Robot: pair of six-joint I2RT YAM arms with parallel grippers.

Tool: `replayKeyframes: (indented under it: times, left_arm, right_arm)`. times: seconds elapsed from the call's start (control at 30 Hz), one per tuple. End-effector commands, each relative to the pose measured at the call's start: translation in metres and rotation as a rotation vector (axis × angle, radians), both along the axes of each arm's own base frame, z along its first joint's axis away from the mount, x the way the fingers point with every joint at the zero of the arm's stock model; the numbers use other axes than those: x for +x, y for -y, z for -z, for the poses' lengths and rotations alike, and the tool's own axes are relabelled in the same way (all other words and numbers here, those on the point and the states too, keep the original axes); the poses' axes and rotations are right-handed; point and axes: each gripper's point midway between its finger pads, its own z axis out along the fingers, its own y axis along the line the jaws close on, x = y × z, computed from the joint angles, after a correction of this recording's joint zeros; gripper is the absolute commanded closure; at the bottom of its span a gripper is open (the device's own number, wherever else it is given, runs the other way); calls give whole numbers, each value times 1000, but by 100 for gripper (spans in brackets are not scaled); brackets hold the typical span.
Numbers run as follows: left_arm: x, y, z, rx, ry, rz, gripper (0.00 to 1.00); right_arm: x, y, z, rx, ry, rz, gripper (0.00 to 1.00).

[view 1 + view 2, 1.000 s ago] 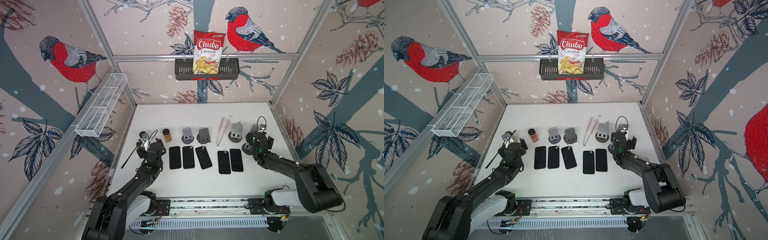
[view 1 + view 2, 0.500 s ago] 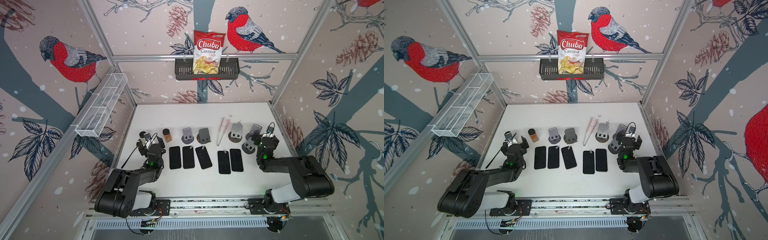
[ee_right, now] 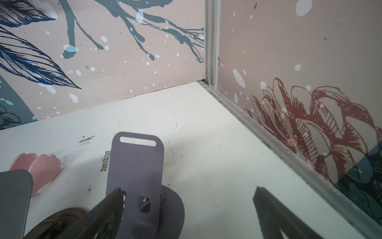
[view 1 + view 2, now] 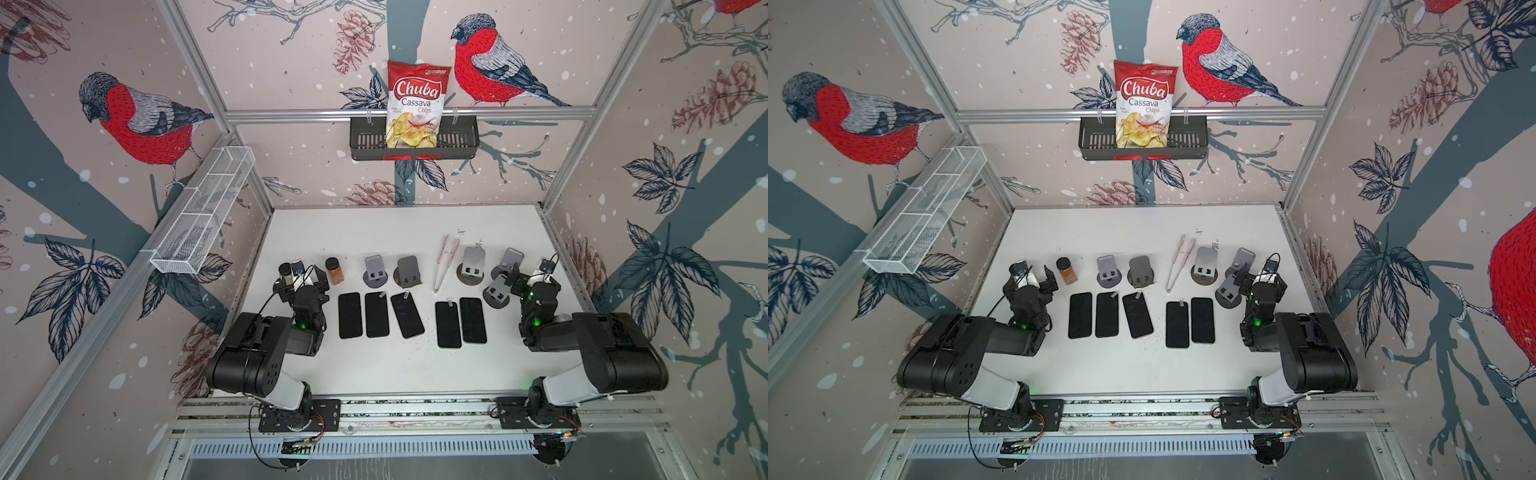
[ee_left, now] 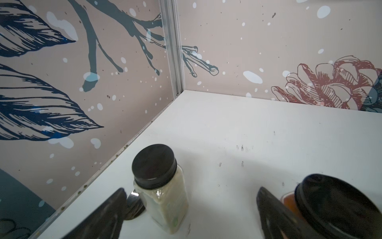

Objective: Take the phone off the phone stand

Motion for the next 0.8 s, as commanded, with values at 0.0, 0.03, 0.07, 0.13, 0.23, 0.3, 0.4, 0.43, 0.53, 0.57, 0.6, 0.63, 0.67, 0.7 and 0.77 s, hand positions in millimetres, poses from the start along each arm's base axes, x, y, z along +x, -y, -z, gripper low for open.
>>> replayKeyframes:
  times: [0.0, 0.03, 0.07, 0.13, 0.23, 0.3, 0.4, 0.43, 0.53, 0.57, 0.6, 0.63, 0.67, 0.7, 0.77]
  left_arm:
    - [10, 2, -10, -13, 29, 26, 3]
    - [12, 2, -9, -14, 24, 30, 3]
    - [12, 1, -9, -17, 22, 30, 3]
    - [11, 1, -9, -14, 28, 30, 3]
    - [4, 3, -13, -4, 54, 30, 3]
    - [4, 3, -13, -5, 53, 31, 3]
    - [9, 5, -11, -5, 33, 41, 3]
    - [13, 5, -9, -6, 21, 47, 3]
    - [15, 4, -8, -18, 15, 56, 3]
    - [16, 4, -7, -21, 8, 59, 3]
    - [17, 3, -6, -24, 1, 58, 3]
    - [17, 3, -6, -22, 4, 58, 3]
    - [16, 3, -7, -23, 6, 57, 3]
    - [15, 3, -8, -22, 14, 58, 3]
    - [13, 3, -8, -21, 19, 56, 3]
  right_arm:
    - [1, -1, -10, 1, 41, -8, 1]
    - [2, -1, -10, 2, 43, -8, 1]
    - [1, -1, -10, 2, 42, -8, 1]
    - [1, -1, -10, 2, 43, -8, 1]
    - [1, -1, -11, 0, 45, -9, 1]
    - [1, -1, -10, 1, 45, -9, 1]
    - [1, -1, -10, 0, 43, -9, 1]
    - [1, -1, -11, 1, 45, -7, 1]
    - [1, -1, -10, 0, 43, -8, 0]
    - [1, -1, -10, 0, 43, -8, 1]
    - [1, -1, -10, 0, 43, -8, 1]
    - [1, -1, -10, 0, 43, -8, 1]
    - [1, -1, -10, 0, 43, -9, 1]
    - [1, -1, -10, 0, 44, -9, 1]
    - [1, -1, -10, 1, 44, -8, 1]
